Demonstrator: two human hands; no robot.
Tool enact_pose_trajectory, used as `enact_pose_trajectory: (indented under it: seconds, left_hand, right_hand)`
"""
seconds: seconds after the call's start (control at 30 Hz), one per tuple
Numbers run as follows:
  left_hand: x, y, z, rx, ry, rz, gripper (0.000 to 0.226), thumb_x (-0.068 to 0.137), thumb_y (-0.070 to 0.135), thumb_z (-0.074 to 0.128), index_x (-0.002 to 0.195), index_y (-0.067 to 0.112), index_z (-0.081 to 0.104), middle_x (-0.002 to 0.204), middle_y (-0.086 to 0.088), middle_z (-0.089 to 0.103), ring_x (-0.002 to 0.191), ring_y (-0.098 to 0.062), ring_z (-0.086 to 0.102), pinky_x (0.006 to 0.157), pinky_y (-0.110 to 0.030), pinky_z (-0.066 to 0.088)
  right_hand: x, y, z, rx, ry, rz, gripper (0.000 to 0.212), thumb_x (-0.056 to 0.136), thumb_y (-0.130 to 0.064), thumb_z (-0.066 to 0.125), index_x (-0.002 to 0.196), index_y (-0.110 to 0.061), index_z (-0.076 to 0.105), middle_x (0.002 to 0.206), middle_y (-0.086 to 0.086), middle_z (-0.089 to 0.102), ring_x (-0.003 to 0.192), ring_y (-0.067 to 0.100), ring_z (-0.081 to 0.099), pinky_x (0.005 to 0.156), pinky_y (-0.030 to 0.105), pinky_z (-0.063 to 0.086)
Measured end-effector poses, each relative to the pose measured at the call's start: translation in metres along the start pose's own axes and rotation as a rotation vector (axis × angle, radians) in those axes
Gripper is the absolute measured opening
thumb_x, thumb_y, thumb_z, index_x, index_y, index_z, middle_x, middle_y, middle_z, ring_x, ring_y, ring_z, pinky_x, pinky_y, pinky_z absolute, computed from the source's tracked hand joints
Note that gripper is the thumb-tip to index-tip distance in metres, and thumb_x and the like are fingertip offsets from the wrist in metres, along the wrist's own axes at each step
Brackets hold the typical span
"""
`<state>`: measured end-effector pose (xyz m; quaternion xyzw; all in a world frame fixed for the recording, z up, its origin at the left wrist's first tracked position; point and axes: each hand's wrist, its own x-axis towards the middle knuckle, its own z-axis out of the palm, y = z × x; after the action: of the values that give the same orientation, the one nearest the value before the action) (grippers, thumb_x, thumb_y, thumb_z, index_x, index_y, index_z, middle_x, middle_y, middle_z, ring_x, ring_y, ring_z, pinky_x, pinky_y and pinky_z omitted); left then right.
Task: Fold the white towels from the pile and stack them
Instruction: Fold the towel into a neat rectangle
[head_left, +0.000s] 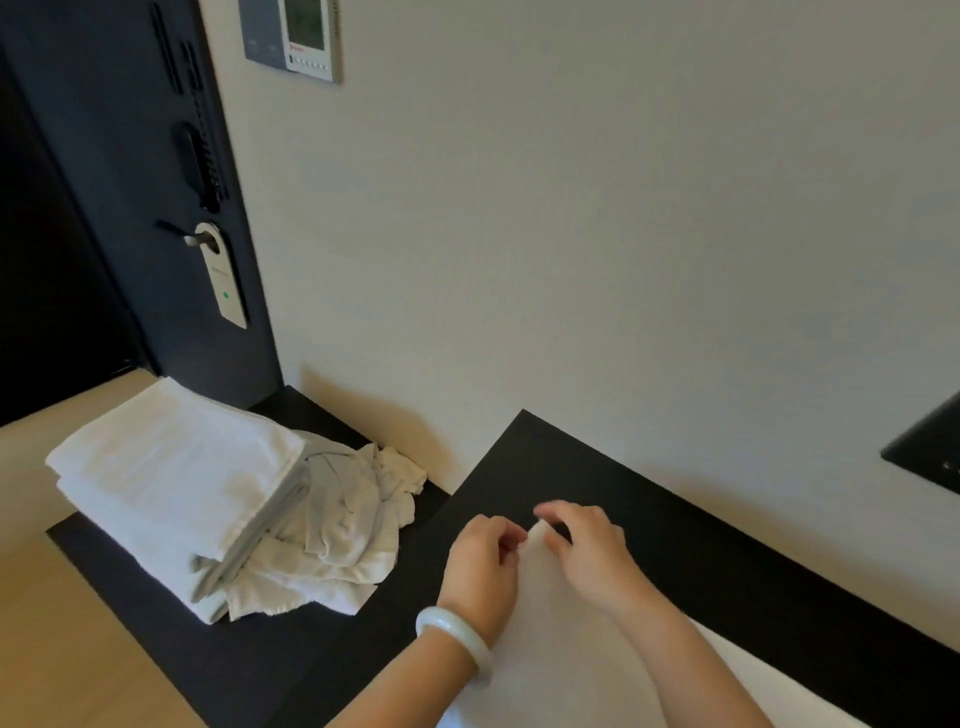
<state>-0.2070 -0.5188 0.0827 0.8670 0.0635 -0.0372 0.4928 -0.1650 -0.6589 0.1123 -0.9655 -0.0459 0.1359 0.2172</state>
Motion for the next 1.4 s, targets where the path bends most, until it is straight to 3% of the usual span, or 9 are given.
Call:
enact_pose_trajectory:
  seconds: [0.17, 0.37, 0.53, 0.67, 0.8, 0.9, 0.97, 1.07, 1.4]
  left_hand:
    - [0.003, -0.005, -0.001, -0.101, -0.091, -0.115, 0.015, 0.095, 0.023, 0.059, 0.104, 0.035, 0.055, 0.098, 0.011, 0.058, 0.087, -0.004, 0.059, 0.068, -0.011, 0.046]
    - [0.003, -0.006, -0.002, -0.066, -0.125, -0.156, 0.012, 0.093, 0.037, 0.061, 0.102, 0.035, 0.054, 0.095, 0.010, 0.060, 0.083, -0.004, 0.059, 0.064, -0.012, 0.044]
    - [-0.008, -0.010, -0.010, 0.027, -0.205, -0.198, 0.006, 0.093, 0.039, 0.058, 0.095, 0.035, 0.053, 0.090, 0.009, 0.060, 0.080, -0.006, 0.061, 0.067, -0.018, 0.049]
    - [-0.030, -0.018, -0.025, 0.153, -0.297, -0.231, 0.018, 0.089, 0.046, 0.059, 0.092, 0.028, 0.057, 0.088, 0.009, 0.061, 0.079, -0.009, 0.060, 0.072, -0.025, 0.052]
    - [-0.061, -0.032, -0.038, 0.213, -0.308, -0.255, 0.024, 0.089, 0.049, 0.059, 0.080, 0.028, 0.053, 0.082, 0.010, 0.057, 0.071, -0.006, 0.053, 0.063, -0.020, 0.044]
    - [-0.077, -0.038, -0.047, 0.199, -0.283, -0.250, 0.024, 0.090, 0.050, 0.059, 0.086, 0.026, 0.057, 0.087, 0.008, 0.061, 0.075, -0.006, 0.056, 0.068, -0.020, 0.047]
    - [-0.083, -0.041, -0.052, 0.182, -0.282, -0.258, 0.022, 0.091, 0.049, 0.059, 0.088, 0.028, 0.057, 0.088, 0.008, 0.062, 0.077, -0.004, 0.058, 0.069, -0.018, 0.048]
    - [-0.089, -0.043, -0.056, 0.198, -0.266, -0.231, 0.018, 0.093, 0.047, 0.058, 0.086, 0.031, 0.053, 0.088, 0.007, 0.062, 0.081, -0.005, 0.059, 0.070, -0.016, 0.047]
    - [-0.091, -0.032, -0.056, 0.178, -0.261, -0.200, 0.017, 0.093, 0.043, 0.057, 0.098, 0.028, 0.055, 0.095, 0.008, 0.061, 0.086, -0.006, 0.060, 0.076, -0.019, 0.050]
  right_hand:
    - [0.021, 0.011, -0.015, -0.090, -0.131, -0.083, 0.009, 0.093, -0.041, 0.063, 0.091, -0.033, 0.058, 0.108, -0.015, 0.045, 0.113, 0.010, 0.040, 0.098, 0.030, 0.038]
    - [0.026, 0.016, -0.009, 0.092, -0.201, 0.028, 0.016, 0.098, -0.034, 0.056, 0.085, -0.026, 0.054, 0.085, -0.005, 0.061, 0.080, 0.007, 0.058, 0.069, 0.022, 0.042]
    - [0.025, 0.015, 0.010, -0.030, -0.071, 0.069, 0.017, 0.101, -0.037, 0.047, 0.088, -0.027, 0.048, 0.088, -0.005, 0.059, 0.091, 0.015, 0.056, 0.084, 0.035, 0.050]
    - [0.004, 0.019, 0.041, -0.222, 0.302, -0.105, 0.021, 0.101, -0.033, 0.035, 0.081, -0.030, 0.038, 0.077, -0.010, 0.048, 0.074, 0.009, 0.045, 0.073, 0.028, 0.038]
    - [0.001, 0.028, 0.057, -0.273, 0.398, -0.155, 0.030, 0.101, -0.041, 0.038, 0.121, -0.030, 0.056, 0.123, -0.003, 0.054, 0.113, 0.016, 0.048, 0.097, 0.035, 0.037]
    - [0.008, 0.030, 0.055, -0.350, 0.261, -0.176, 0.059, 0.100, -0.052, 0.012, 0.151, -0.033, 0.033, 0.162, -0.002, 0.022, 0.150, 0.015, 0.015, 0.121, 0.043, 0.005]
    - [0.012, 0.031, 0.056, -0.358, 0.202, -0.166, 0.070, 0.094, -0.055, -0.006, 0.156, -0.035, 0.016, 0.166, -0.004, 0.005, 0.152, 0.012, -0.003, 0.122, 0.045, -0.007]
    - [0.016, 0.032, 0.056, -0.354, 0.165, -0.110, 0.063, 0.097, -0.052, -0.005, 0.157, -0.035, 0.005, 0.166, -0.004, -0.001, 0.152, 0.012, -0.008, 0.123, 0.048, -0.006]
    - [-0.016, 0.010, 0.051, -0.403, 0.283, -0.055, 0.064, 0.100, -0.051, 0.002, 0.158, -0.025, 0.002, 0.166, -0.001, -0.003, 0.151, 0.014, -0.011, 0.122, 0.047, -0.009]
